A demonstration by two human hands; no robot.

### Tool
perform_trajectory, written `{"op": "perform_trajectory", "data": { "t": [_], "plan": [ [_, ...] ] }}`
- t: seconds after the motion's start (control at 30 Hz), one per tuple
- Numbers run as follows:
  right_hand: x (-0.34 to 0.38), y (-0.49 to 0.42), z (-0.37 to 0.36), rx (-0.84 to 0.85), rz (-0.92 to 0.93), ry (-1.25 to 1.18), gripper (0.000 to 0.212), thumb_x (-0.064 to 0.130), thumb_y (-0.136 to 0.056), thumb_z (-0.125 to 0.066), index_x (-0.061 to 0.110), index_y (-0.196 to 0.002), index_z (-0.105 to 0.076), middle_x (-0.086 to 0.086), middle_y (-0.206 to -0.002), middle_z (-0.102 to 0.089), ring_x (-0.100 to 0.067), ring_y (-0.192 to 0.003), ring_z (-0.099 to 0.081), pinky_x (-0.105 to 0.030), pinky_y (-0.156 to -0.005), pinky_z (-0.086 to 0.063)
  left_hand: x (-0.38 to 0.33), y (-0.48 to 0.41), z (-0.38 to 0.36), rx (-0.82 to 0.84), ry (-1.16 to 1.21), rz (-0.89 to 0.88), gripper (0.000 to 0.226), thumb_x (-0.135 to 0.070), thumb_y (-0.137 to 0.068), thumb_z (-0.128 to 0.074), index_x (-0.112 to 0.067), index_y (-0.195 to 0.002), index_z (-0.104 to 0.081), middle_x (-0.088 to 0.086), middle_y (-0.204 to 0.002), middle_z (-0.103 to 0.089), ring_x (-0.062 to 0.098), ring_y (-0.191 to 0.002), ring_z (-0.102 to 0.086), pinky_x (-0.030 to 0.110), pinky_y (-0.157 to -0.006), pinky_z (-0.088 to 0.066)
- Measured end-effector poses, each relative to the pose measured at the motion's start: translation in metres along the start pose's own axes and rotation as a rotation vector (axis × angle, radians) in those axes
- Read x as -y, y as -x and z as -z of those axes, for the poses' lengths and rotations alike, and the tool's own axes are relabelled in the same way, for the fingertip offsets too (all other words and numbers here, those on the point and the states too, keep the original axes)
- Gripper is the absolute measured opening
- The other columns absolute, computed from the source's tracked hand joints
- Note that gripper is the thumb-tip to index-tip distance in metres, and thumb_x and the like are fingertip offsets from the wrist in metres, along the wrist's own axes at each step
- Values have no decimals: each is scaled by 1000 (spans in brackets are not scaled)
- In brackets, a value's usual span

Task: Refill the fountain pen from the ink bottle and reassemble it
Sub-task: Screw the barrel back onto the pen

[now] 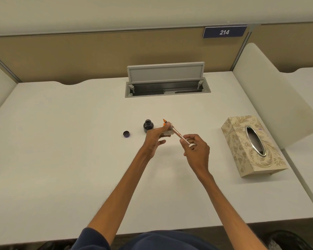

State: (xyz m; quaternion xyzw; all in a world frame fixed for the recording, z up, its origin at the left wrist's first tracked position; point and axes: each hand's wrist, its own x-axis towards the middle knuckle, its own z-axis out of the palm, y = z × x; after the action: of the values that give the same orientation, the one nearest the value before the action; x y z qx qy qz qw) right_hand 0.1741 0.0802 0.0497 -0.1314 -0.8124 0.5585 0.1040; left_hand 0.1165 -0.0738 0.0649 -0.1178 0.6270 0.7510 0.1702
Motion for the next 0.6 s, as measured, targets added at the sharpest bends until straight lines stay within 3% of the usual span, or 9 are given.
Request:
{"op": "perform_trajectory", "data": {
  "t": [0.17,0.33,0.47,0.6],
  "plan": [
    [2,0,3,-5,20,-24,5,26,-92,-67,21,-94,-69,3,-81,-68,-16,-47,-61,-29,-52,-47,2,-2,-1,-30,-45,-36,19,-37,-89,-68,-22,-91,-79,4,-97,-77,15,-99,-67,36,-85,-44],
    [1,-2,3,-13,-31,-22,25,39,-98,-58,18,-91,-70,2,-64,-65,-10,-43,-54,-21,-51,-43,3,-1,-5,-26,-30,-44,24,-36,-89,-68,-16,-97,-78,3,-96,-77,13,-103,-66,34,-83,-43],
    [4,-2,6,46,-77,-120,24,43,-93,-63,26,-109,-63,2,-84,-69,-15,-56,-67,-24,-53,-47,5,0,-6,-54,-12,-41,19,-35,-89,-68,-19,-90,-79,0,-90,-77,10,-99,-67,34,-83,-43],
    [5,-2,6,67,-89,-220,17,21,-91,-70,20,-107,-66,-2,-91,-69,-14,-62,-69,-26,-50,-48,6,1,-6,-70,12,-30,18,-35,-88,-69,-21,-81,-78,-1,-88,-77,8,-96,-67,36,-85,-43]
  ]
}}
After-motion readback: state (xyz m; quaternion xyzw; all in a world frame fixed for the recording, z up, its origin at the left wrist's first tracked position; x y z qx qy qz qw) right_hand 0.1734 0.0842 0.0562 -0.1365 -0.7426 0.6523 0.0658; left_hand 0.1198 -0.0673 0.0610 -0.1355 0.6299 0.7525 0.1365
